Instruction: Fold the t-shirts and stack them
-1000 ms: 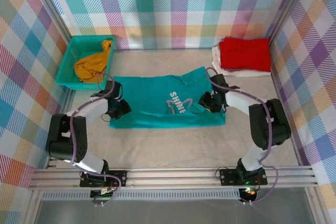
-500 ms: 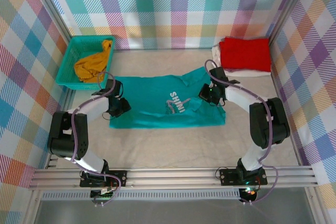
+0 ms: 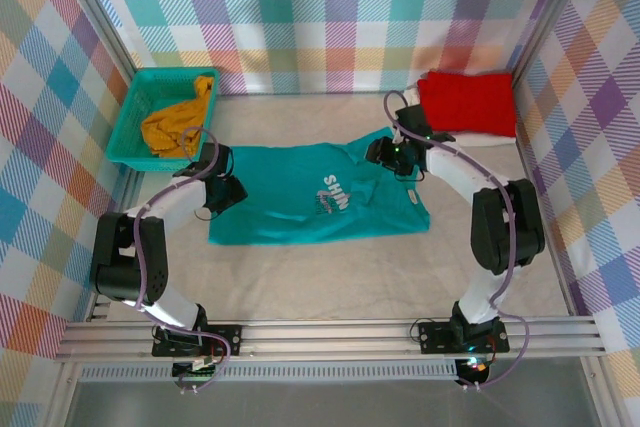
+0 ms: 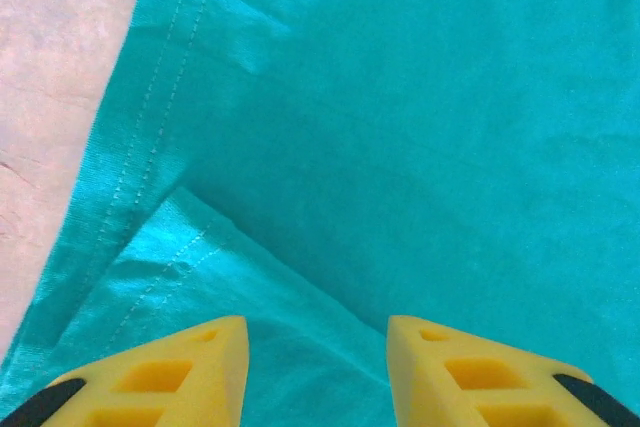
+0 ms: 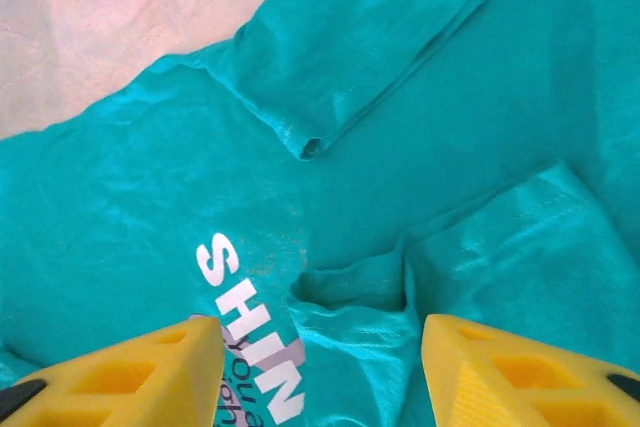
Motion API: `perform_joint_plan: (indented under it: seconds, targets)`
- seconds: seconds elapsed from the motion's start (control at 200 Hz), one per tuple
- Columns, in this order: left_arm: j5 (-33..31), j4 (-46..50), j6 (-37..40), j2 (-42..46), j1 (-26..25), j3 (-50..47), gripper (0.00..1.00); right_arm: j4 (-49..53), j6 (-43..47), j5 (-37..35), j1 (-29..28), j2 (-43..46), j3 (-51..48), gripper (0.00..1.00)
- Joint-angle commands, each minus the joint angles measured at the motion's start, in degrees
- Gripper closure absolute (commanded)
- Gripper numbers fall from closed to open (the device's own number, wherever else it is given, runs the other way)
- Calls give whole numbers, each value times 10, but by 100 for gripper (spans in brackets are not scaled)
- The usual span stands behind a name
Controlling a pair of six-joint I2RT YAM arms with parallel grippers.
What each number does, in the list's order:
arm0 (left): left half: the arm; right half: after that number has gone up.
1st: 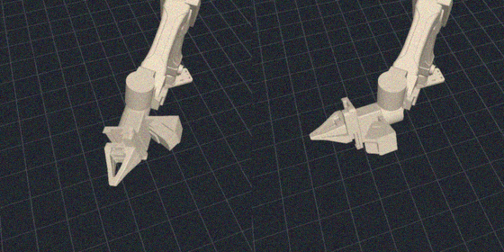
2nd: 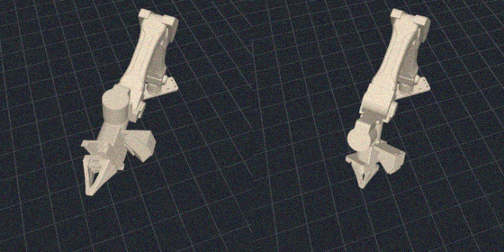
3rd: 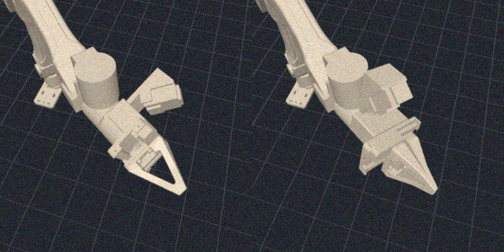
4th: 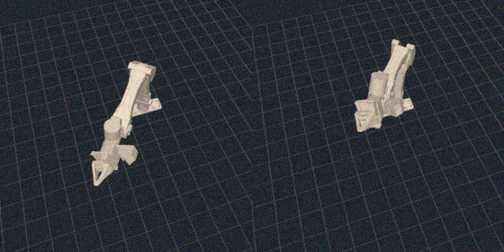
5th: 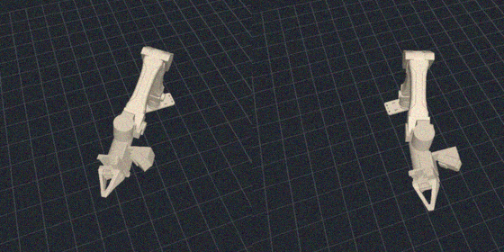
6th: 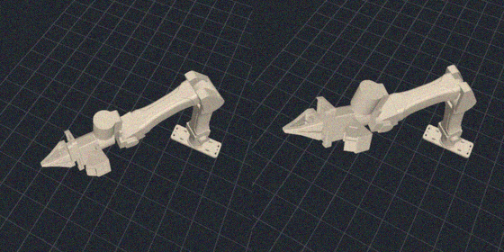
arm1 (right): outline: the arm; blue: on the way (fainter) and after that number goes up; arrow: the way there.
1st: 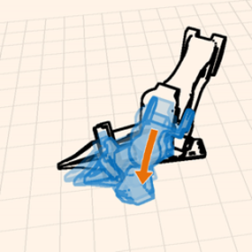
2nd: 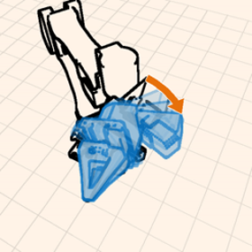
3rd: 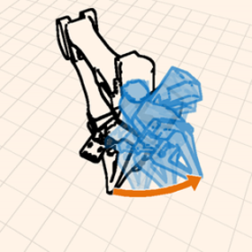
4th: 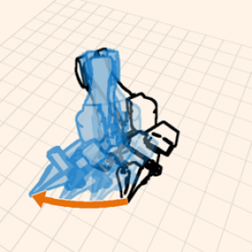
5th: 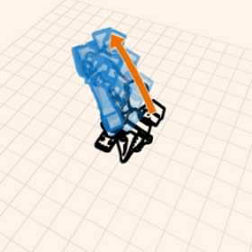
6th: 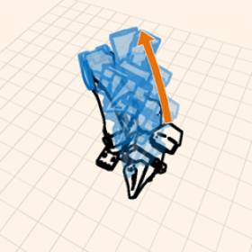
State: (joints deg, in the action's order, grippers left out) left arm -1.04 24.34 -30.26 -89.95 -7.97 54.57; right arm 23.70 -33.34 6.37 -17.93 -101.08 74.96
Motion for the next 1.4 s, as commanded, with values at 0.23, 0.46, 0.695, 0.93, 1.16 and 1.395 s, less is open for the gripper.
perform_joint_plan:
  seconds: [0.23,0.46,0.695,0.93,1.16,1.395]
  targets:
    - [16,73,123,-49,18,83,50,23,7,23,78,68,-122,42]
    - [-23,140,161,-124,-15,165,49,14,3,50,77,37,-116,42]
    - [-14,208,297,-171,-135,249,48,12,4,36,77,44,-118,42]
    - [85,248,475,-261,-197,345,49,-3,3,45,77,58,-136,40]
    - [128,272,565,-291,-222,356,45,-12,5,43,77,83,-160,39]
    - [160,276,579,-265,-231,330,46,-9,12,43,79,84,-158,38]
